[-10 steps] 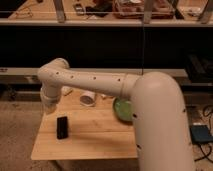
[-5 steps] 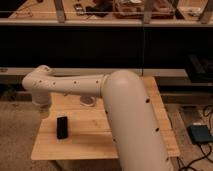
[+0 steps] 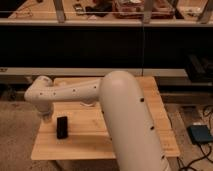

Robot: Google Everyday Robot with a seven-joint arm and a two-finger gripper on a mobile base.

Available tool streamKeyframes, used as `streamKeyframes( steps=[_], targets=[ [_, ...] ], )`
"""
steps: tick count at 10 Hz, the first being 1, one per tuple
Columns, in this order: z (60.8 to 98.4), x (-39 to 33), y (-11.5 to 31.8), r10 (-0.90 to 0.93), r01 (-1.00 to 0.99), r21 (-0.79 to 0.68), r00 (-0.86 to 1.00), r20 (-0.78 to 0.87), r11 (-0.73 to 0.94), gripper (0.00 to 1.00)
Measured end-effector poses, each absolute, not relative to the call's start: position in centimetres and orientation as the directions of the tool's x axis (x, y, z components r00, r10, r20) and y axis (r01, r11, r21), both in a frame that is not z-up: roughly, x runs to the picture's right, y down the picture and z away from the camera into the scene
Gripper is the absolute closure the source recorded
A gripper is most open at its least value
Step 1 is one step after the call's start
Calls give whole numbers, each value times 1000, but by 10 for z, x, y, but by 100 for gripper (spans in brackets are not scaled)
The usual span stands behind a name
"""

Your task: Push the eraser across the table

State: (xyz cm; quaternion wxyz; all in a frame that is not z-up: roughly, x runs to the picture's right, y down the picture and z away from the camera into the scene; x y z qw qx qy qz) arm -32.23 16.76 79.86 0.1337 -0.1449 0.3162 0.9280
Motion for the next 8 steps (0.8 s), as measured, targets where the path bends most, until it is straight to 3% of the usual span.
streamKeyframes(
  steps=[8],
  targets=[
    [812,-318,217,168,-368,540,-908,-384,-757,74]
  ],
)
